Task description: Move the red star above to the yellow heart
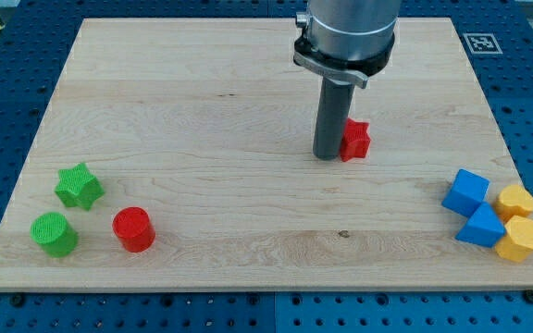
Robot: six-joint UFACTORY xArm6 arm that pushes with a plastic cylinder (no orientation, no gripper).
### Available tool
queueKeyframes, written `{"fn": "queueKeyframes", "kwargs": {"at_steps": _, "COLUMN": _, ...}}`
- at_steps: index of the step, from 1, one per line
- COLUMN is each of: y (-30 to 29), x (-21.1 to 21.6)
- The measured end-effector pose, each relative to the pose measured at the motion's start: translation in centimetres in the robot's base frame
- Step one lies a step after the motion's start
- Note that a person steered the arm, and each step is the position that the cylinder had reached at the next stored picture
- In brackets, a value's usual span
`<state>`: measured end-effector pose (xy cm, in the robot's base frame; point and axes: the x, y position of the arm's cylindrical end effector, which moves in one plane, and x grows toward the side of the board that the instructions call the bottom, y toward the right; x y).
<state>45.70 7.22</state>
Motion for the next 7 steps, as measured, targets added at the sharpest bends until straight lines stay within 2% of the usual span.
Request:
{"fn": "queueKeyframes", "kwargs": {"at_steps": 2, "y": 5.5, "x": -0.2}}
{"fn": "queueKeyframes", "kwargs": {"at_steps": 4, "y": 5.7, "x": -0.3}}
{"fn": "queueKeyframes", "kwargs": {"at_steps": 5, "y": 4.3, "x": -2.3}}
{"fn": "queueKeyframes", "kwargs": {"at_steps": 7, "y": 8.9, "x": -2.3}}
